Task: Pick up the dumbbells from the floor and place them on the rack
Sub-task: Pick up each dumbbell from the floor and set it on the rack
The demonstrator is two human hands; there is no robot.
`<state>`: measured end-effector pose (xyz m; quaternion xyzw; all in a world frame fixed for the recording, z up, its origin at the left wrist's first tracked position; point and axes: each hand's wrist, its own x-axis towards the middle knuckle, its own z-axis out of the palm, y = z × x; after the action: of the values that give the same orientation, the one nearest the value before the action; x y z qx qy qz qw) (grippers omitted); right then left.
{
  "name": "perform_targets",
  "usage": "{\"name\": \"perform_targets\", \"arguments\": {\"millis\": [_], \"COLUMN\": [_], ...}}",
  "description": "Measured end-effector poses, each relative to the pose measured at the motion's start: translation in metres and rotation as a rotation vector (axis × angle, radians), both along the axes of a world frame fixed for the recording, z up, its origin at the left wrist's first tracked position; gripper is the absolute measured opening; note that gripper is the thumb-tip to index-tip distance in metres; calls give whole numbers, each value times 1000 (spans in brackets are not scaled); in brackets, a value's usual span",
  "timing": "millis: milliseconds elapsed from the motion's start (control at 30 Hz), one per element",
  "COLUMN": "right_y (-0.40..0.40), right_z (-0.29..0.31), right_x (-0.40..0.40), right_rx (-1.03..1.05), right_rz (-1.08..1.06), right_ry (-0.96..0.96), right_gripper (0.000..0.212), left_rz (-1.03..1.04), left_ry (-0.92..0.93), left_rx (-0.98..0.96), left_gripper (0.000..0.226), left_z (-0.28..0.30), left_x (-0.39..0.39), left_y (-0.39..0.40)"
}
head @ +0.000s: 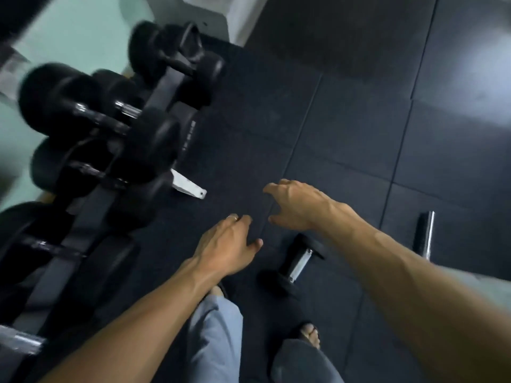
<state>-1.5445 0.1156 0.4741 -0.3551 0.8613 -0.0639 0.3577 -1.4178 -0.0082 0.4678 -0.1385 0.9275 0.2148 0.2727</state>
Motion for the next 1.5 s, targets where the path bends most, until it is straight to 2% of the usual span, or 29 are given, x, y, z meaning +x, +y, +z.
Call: {"name": "perform_targets", "arguments": {"millis": [233, 400, 600, 700, 767, 933, 1033, 1200, 1367, 1500], "right_y": [120, 176, 209, 211, 210, 205, 206, 211, 212, 205], "right_z": [-155, -284, -411, -455, -476, -505, -512, -511, -493, -447], "right_x": [36, 58, 58, 52, 49, 47, 48, 51, 51, 43], "right_rx": [98, 52, -5, -18, -33, -101, -119, -145, -162, -205], "right_rz": [-170, -368, -513, -567, -608, -734, -783, -793, -812, -782], "right_ry": [-107, -101, -46, -96, -134, -108, -77, -84, -117, -150], "right_gripper": [59, 63, 73, 75, 69, 46, 37, 36, 35, 35], "left_rz": [-90, -91, -3, 77, 119, 136, 161, 191, 226, 270], "left_ry": [-162, -269, -331, -352, -372, -410, -435, -406, -421, -418], "left_rx": [78, 190, 264, 276, 349, 491, 537, 509, 546, 581], "left_gripper": [56, 63, 83, 91, 86, 61, 57, 59, 57, 55], "left_z": [-139, -275, -422, -470, -493, -528, -534, -530, -507, -460], "left_x": [3, 3, 1, 2, 2, 7, 8, 11, 13, 10], "left_y": [88, 133, 171, 182, 187, 187, 185, 190, 187, 177]}}
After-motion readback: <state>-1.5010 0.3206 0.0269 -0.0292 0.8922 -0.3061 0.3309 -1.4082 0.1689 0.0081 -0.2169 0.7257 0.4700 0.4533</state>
